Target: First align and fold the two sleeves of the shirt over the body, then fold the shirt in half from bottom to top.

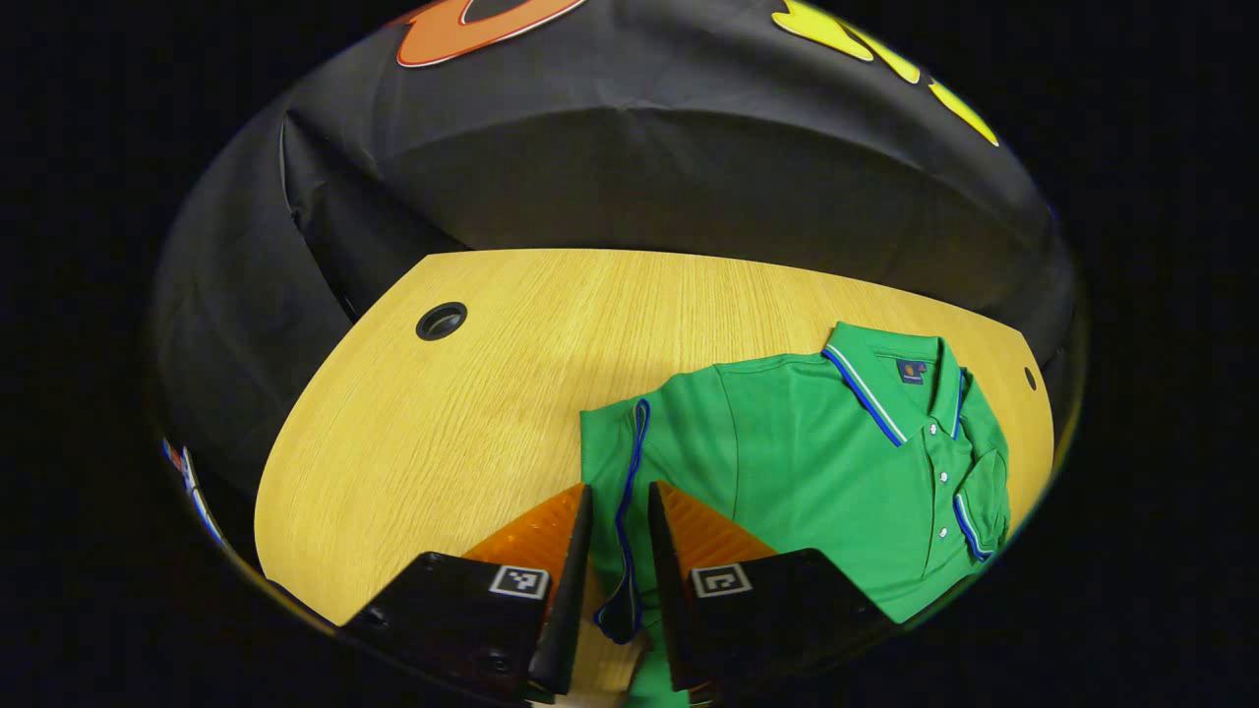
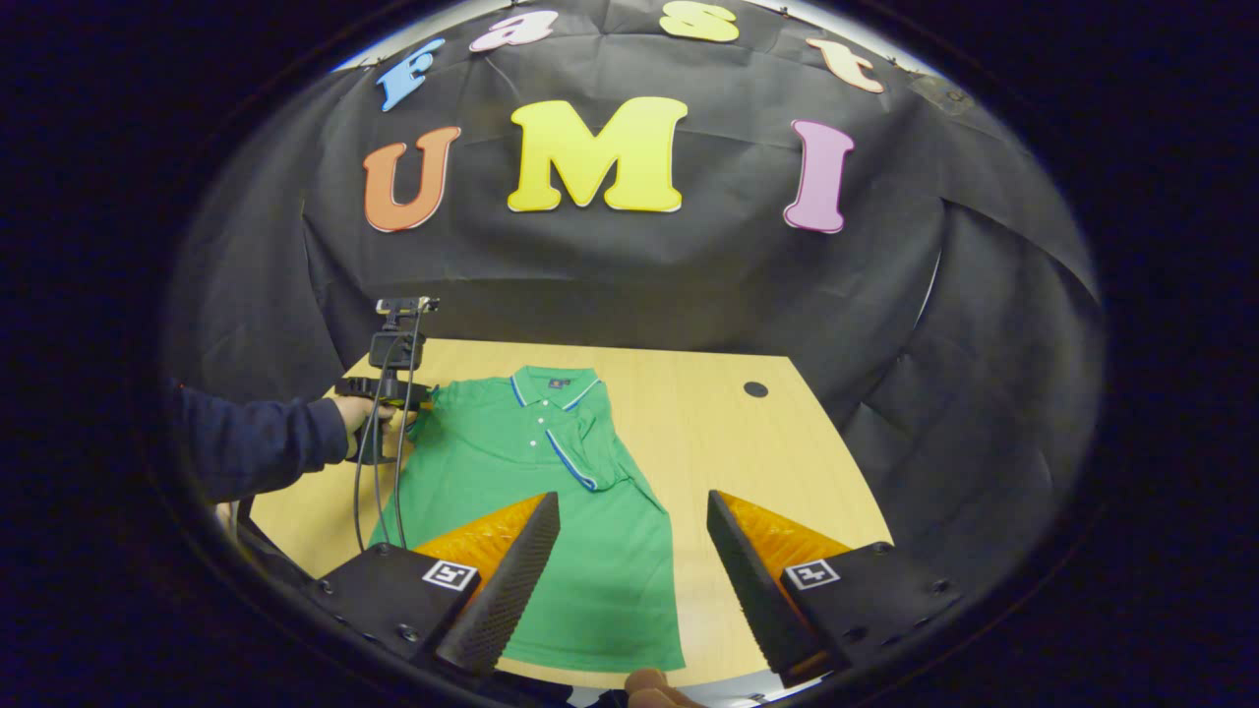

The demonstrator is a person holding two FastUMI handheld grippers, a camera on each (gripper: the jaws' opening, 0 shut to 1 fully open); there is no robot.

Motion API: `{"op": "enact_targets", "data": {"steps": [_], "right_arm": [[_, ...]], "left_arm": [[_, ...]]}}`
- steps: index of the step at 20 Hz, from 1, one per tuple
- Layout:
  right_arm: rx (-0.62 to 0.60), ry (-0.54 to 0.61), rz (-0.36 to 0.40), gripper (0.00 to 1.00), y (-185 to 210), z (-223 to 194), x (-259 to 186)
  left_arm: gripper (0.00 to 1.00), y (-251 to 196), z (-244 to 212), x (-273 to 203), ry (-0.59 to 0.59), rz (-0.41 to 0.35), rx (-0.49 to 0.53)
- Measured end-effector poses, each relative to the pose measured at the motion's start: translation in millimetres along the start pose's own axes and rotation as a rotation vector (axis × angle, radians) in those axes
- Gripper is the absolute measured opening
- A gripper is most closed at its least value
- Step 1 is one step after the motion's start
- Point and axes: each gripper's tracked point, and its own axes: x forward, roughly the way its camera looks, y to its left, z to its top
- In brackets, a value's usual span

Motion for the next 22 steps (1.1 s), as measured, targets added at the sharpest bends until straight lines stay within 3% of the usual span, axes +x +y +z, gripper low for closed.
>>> {"op": "enact_targets", "data": {"steps": [1,2,3,11,14,16,17,22], "right_arm": [[0.000,0.001,0.003,0.96,0.0,-0.3,-0.5],[0.001,0.003,-0.001,0.96,-0.6,-0.7,0.7],[0.004,0.003,-0.005,0.96,-2.5,-1.6,0.2],[0.047,0.005,-0.005,0.97,-11.5,-0.7,1.4],[0.053,-0.022,-0.007,0.96,-15.8,10.2,-0.3],[0.053,-0.044,-0.005,0.96,-17.4,17.0,-2.3],[0.057,-0.054,0.002,0.96,-14.9,19.7,-3.4],[0.071,-0.089,0.028,0.98,-9.5,33.3,-0.2]], "left_arm": [[0.29,0.2,-7.3,2.2,0.020,0.003,-0.003],[0.34,-0.8,-4.2,1.6,0.011,-0.002,0.001],[0.25,0.3,-3.3,3.2,0.013,-0.002,0.011],[0.06,-1.4,-0.3,3.1,0.036,-0.037,0.086],[0.05,-1.0,3.1,-9.6,0.044,-0.020,0.090],[0.00,-12.9,16.0,-26.5,0.007,-0.044,0.107],[0.05,-18.4,24.9,-35.5,-0.018,-0.054,0.118],[0.04,-68.1,51.5,-76.2,-0.105,-0.126,0.214]]}}
